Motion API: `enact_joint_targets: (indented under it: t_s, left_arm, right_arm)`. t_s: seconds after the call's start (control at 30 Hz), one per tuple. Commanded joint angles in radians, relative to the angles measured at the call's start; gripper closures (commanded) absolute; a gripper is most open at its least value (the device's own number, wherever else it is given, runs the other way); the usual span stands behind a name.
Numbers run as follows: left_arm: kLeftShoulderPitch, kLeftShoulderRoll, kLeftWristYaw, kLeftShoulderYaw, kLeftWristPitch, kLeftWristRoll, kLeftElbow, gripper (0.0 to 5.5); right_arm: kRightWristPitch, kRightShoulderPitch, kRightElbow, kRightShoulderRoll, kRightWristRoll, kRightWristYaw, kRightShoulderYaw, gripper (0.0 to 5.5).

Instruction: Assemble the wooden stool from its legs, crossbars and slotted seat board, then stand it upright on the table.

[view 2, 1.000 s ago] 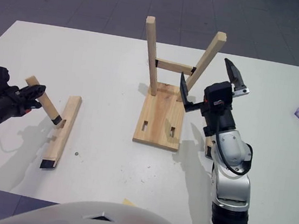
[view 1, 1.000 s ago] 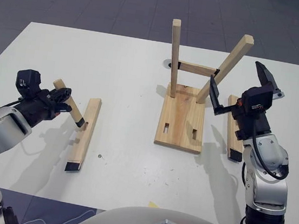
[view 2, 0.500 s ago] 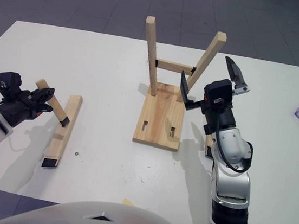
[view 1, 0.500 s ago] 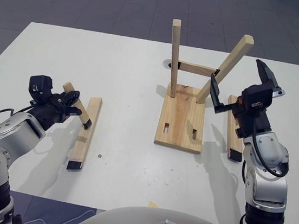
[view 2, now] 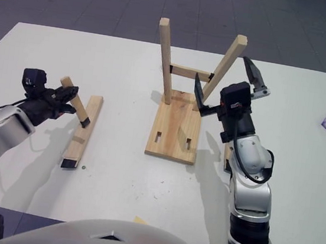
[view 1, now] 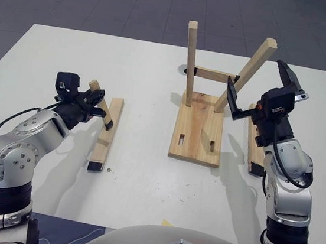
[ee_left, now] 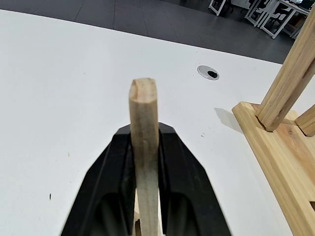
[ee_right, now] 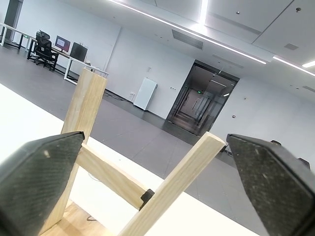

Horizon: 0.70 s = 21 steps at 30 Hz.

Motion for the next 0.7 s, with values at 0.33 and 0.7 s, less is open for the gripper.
enact_joint_targets:
  t_s: [0.33,0.7]
  left_arm:
    - [-0.067,-0.098,-0.032,-0.001,-0.068,0.13,-0.041,5.07]
    - [0.091,-0.188,0.096,0.067,-0.018,0.132,-0.204,5.07]
  right_arm:
    - [-0.007,-0.015,0.017,0.014,-0.013,0.001,0.031,0.1]
    - [-0.008,0.018,0.0,0.02,-0.029,-0.005,0.052,0.1]
